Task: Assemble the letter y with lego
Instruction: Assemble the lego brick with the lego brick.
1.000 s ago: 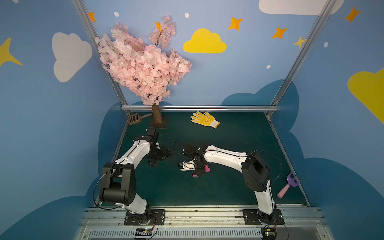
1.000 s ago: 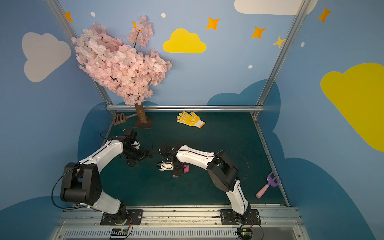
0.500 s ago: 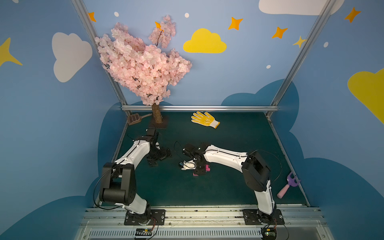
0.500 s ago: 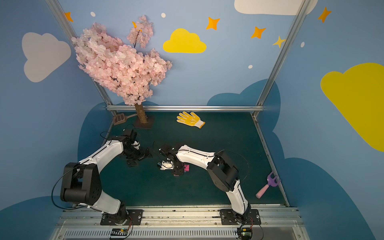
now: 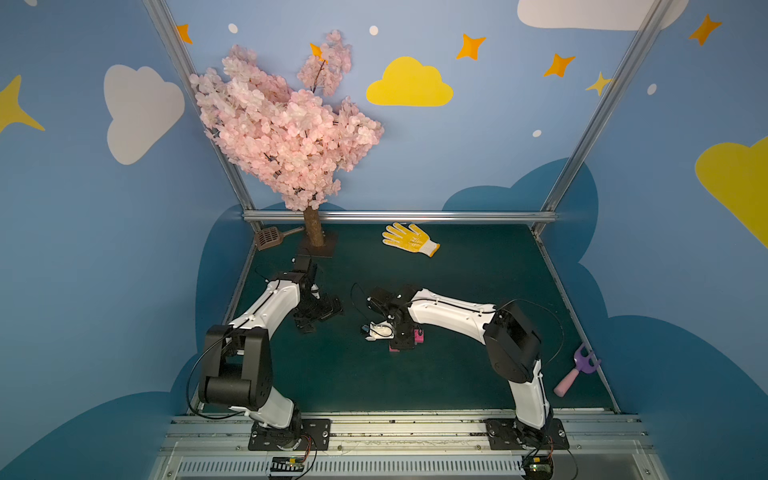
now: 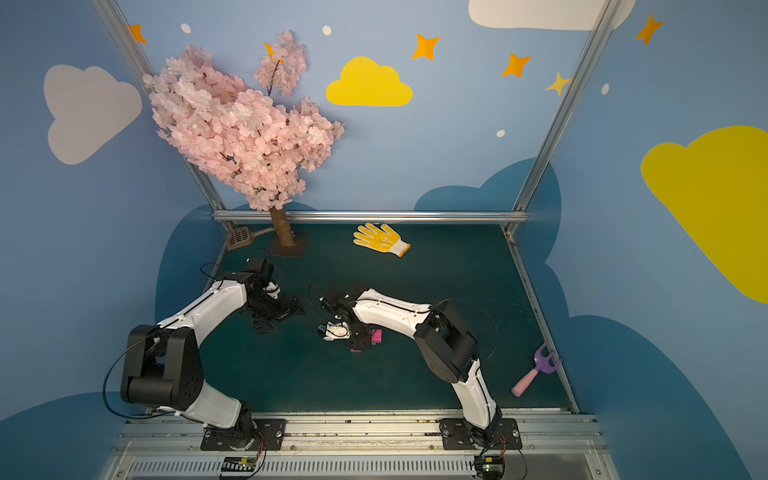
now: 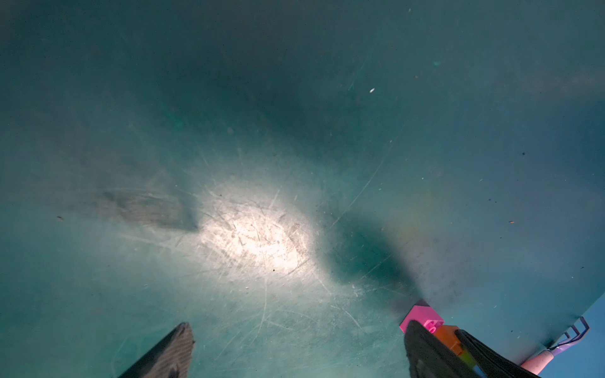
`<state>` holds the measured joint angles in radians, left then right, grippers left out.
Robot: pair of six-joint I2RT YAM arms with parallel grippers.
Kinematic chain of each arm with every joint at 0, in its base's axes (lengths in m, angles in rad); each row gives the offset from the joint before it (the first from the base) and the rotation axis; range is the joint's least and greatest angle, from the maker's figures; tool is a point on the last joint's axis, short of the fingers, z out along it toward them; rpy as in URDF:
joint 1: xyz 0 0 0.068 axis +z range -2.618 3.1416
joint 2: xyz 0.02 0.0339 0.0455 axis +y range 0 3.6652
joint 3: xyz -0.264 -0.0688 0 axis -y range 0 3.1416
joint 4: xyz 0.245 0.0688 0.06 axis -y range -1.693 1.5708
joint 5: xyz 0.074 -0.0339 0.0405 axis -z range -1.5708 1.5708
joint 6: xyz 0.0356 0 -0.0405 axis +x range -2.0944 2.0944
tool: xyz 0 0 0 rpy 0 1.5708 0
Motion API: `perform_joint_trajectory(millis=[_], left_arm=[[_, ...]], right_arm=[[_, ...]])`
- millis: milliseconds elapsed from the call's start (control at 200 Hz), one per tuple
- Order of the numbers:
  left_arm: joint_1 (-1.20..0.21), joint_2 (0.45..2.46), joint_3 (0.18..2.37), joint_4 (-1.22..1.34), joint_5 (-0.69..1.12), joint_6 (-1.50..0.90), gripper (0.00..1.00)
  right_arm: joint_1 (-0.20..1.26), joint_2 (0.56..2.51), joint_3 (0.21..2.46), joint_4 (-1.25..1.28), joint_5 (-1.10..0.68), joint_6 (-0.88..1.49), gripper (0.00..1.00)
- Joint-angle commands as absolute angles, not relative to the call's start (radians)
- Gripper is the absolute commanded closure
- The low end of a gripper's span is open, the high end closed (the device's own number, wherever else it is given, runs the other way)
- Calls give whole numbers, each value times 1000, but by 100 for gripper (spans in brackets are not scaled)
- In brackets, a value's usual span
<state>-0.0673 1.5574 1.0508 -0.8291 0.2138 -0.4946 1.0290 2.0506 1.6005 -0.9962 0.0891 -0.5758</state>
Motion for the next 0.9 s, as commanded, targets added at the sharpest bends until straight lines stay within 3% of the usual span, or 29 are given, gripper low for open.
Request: perform_joint_trajectory(millis=[0, 896], left_arm=[[-63, 1551, 1042, -834, 227, -493, 0], [-63, 1551, 1041, -833, 226, -493, 0]], right_arm=[[1024, 2022, 1627, -1022, 92, -569, 100], [1026, 2100, 1660, -1011, 76, -585, 100]])
